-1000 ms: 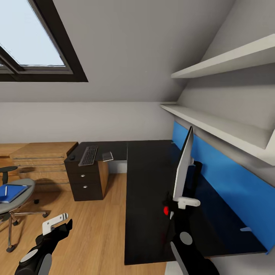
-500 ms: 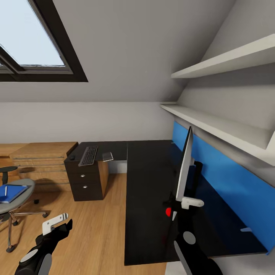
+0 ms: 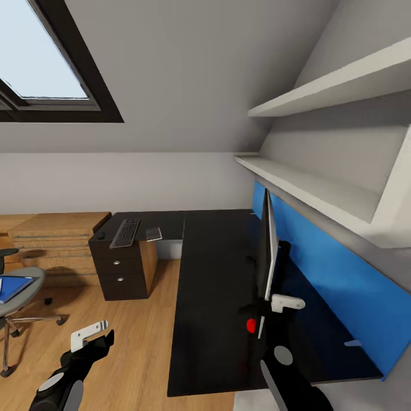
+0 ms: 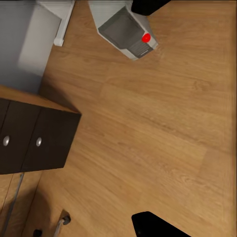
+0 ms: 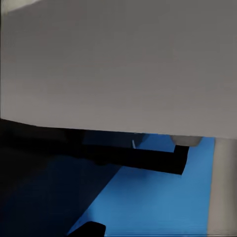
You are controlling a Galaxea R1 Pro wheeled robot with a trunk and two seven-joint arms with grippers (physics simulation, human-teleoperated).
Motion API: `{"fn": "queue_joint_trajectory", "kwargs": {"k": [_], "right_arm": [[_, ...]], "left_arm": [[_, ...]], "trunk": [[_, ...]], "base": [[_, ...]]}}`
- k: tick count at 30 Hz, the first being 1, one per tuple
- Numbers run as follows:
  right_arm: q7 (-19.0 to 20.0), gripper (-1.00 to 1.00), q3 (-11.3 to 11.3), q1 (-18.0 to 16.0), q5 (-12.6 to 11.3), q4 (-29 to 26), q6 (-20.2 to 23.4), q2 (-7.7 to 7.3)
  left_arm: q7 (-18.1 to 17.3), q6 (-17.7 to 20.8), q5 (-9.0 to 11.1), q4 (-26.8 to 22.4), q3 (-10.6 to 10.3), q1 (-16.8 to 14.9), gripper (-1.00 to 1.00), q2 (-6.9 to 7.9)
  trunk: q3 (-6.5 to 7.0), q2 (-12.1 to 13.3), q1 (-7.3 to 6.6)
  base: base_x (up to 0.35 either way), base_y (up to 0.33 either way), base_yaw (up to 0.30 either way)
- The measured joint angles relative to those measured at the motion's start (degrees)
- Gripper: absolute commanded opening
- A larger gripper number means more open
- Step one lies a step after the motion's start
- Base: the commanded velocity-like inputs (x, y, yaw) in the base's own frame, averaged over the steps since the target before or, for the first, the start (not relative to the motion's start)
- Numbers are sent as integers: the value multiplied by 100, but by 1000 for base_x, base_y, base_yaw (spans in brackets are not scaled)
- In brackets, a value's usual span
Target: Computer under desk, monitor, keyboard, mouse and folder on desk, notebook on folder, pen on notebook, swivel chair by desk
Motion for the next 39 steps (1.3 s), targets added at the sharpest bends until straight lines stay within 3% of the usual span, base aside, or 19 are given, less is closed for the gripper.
{"fn": "queue_joint_trajectory", "kwargs": {"k": [12,39], "right_arm": [[2,100,4,0,18,-1,0,3],[0,100,2,0,8,0,-1,8]], "left_arm": [[3,-4,-1,5,-27,0,100,8],[3,5,-1,2,-35,0,100,9]], "trunk": [[0,0,0],[0,0,1]], "base": [[0,-270,0],[-71,-74,0]]}}
